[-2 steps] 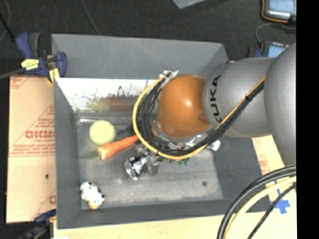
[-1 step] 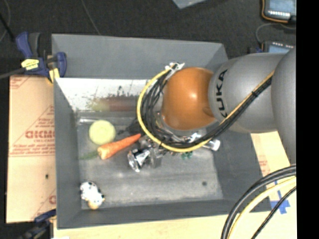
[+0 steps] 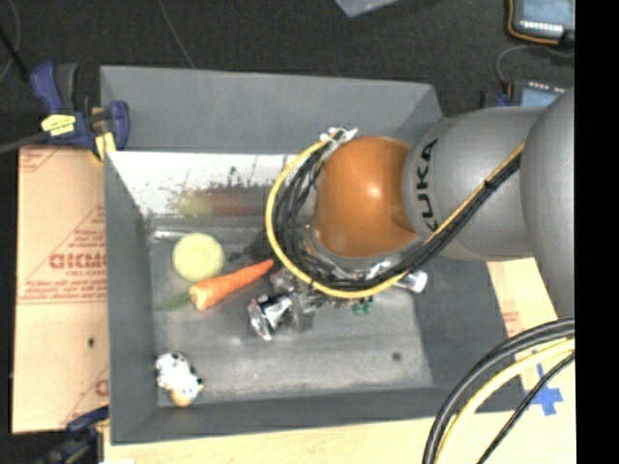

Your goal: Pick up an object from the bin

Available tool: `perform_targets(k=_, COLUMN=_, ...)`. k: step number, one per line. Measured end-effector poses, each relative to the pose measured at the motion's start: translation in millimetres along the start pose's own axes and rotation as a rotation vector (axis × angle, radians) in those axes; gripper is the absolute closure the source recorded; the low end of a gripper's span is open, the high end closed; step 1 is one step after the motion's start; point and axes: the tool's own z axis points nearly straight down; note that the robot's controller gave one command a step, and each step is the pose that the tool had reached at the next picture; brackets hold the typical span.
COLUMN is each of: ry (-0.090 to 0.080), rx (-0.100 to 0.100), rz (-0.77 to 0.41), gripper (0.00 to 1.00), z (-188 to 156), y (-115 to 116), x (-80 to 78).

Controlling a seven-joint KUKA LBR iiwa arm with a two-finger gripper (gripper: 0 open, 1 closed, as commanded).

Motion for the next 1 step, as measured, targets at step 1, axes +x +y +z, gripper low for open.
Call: perform_targets(k=1, ry=-0.016, rx=0.003, rz=-0.203, gripper=1.00, z=-85.5, y=24.8, x=1.0)
